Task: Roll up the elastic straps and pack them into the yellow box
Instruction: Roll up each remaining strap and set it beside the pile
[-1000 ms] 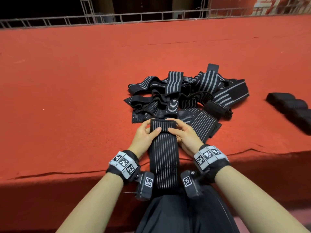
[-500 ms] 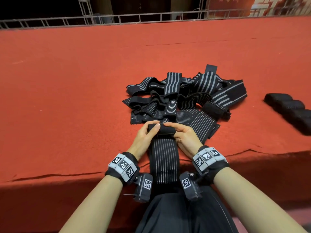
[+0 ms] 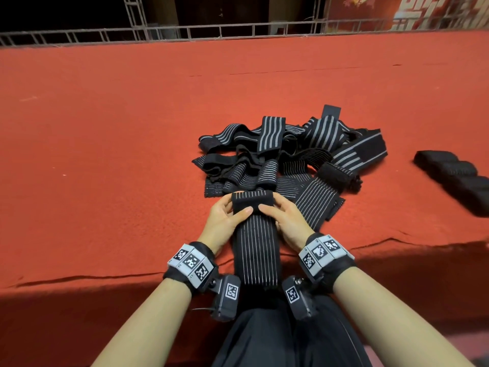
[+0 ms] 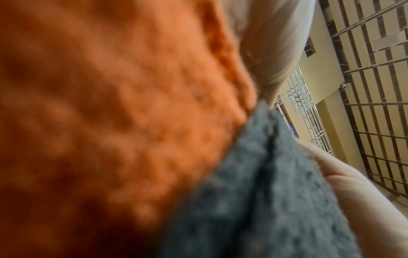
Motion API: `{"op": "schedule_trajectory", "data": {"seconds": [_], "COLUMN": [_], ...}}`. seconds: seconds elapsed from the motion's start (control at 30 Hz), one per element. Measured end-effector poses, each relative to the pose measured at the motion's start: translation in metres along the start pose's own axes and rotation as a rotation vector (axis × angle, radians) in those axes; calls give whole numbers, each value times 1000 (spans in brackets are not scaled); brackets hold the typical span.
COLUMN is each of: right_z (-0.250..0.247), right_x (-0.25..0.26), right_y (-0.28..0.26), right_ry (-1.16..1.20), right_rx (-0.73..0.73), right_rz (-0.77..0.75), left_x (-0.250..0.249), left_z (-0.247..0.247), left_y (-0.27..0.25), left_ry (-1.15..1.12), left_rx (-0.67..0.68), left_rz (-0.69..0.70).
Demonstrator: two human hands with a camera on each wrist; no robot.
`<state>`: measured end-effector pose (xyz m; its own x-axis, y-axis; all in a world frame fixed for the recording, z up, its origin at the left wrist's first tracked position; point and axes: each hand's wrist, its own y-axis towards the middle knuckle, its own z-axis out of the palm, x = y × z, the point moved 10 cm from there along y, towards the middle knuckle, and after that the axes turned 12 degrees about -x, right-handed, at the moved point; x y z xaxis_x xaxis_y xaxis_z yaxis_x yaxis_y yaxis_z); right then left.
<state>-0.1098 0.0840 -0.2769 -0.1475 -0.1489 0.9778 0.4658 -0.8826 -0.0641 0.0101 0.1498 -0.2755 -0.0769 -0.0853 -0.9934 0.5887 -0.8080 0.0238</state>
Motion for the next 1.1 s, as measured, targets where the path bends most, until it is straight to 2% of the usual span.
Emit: {"op": "schedule_trajectory", "data": {"seconds": [0.13,0.27,0.43,0.53,0.67,0.77,0.83,0.93,1.1], "right_z": [-5,-9,-9,-7,-8,-3,1,2,3], "right_x": [-2,1,1,-2,-4,-5,-6,-6,0], "right_y": [3,3,3,4,5,6,6,5,1], "right_ry": [45,33,0,38,228,162,36,-130,-149], "right_rx": [-21,-41,-41,-40,-60,-47,-34,-14,25], "right_rz": [-1,-38,-79,-11,108,89,51,-9,-23], "left_x": [0,1,-5,-7,1,2,1,6,12], "left_z": [-1,6,10,7,4,4,7,12,16], "left_y": [2,1,-5,-2,-1,-1,-3,-3,-2], "left_ry": [125,169,129,138,44,51,84,102,110], "left_rx": [-38,14,50,0,-12,5,31,89,129], "left_rz": [38,40,54,78,-27,-10,20,-16,-60]}}
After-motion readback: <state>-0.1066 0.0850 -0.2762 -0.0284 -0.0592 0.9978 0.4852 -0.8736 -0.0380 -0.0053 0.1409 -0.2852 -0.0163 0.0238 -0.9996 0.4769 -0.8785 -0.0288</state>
